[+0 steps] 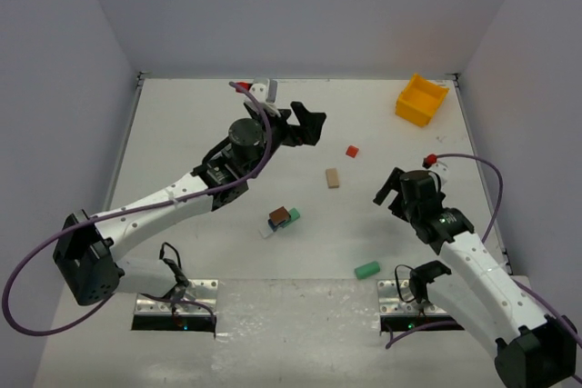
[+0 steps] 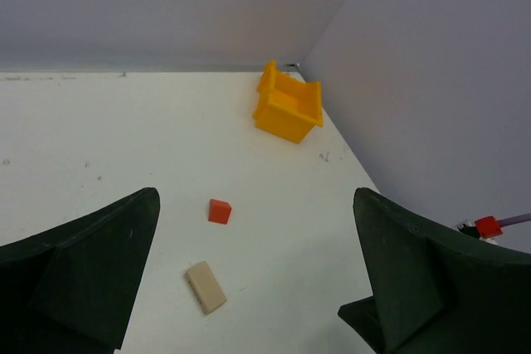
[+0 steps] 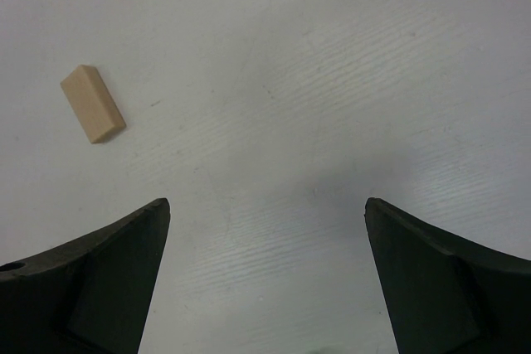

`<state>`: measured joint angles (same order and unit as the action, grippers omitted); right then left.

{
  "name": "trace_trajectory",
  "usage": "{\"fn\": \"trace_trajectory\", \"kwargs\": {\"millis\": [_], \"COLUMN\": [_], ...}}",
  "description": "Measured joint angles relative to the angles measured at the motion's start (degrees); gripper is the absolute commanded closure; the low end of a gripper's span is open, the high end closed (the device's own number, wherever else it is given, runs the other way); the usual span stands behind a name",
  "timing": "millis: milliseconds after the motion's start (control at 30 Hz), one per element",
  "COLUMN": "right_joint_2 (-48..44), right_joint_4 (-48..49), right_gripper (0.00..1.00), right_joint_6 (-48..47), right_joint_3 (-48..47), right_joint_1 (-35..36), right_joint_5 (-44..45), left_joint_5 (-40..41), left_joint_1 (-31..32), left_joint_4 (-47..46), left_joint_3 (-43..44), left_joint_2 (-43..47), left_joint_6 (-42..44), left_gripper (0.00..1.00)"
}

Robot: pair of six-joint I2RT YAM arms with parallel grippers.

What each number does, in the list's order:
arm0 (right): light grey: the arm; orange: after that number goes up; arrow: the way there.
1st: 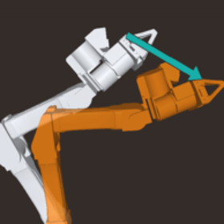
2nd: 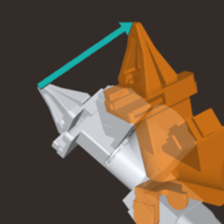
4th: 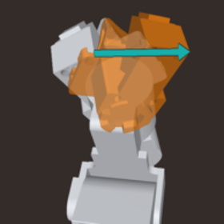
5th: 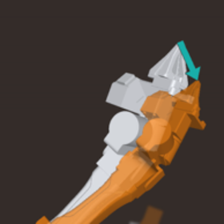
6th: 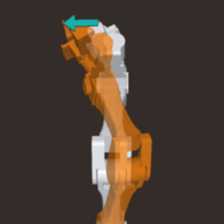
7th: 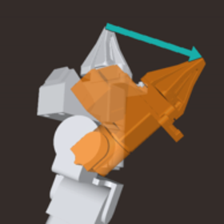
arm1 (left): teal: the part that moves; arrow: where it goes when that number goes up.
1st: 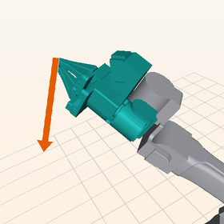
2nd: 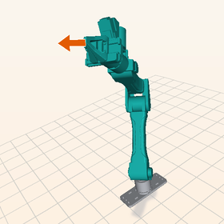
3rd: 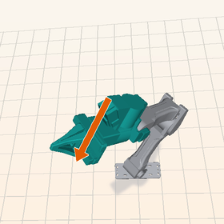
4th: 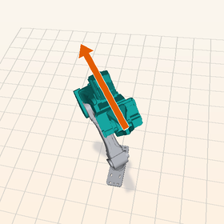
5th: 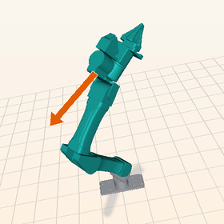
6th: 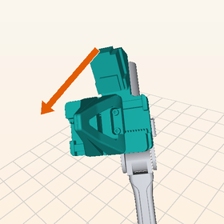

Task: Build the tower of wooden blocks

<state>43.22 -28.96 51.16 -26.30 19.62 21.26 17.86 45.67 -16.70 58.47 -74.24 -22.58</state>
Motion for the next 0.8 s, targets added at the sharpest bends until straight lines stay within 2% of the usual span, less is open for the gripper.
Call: {"fn": "trace_trajectory", "kwargs": {"millis": [133,267,400,567,800], "right_joint_2": [3.0,6.0,6.4,7.8,10.2], "right_joint_4": [-3.6,-9.3,-14.1,-19.6,-24.3], "right_gripper": [0.01,0.01,0.01,0.01,0.01], "right_joint_6": [0.2,-0.2,-1.0,-2.0,-3.0], "right_joint_3": [-0.2,-1.0,-1.1,-1.2,-1.4], "right_joint_1": [0.0,0.0,0.0,0.0,0.0], "right_joint_5": [-2.2,-6.7,-14.8,-24.2,-33.5], "left_joint_5": [1.4,5.5,7.3,6.4,5.4], "left_joint_1": [0.0,-0.5,-5.3,-12.9,-13.1], "left_joint_4": [0.6,-2.1,-4.0,-5.9,-7.1], "left_joint_3": [-4.2,-13.5,-20.1,-23.7,-25.0], "left_joint_2": [1.4,8.4,14.6,17.1,17.1], "left_joint_6": [1.1,3.1,2.8,0.9,0.9], "left_gripper": [0.00,0.00,0.00,0.00,0.00]}}
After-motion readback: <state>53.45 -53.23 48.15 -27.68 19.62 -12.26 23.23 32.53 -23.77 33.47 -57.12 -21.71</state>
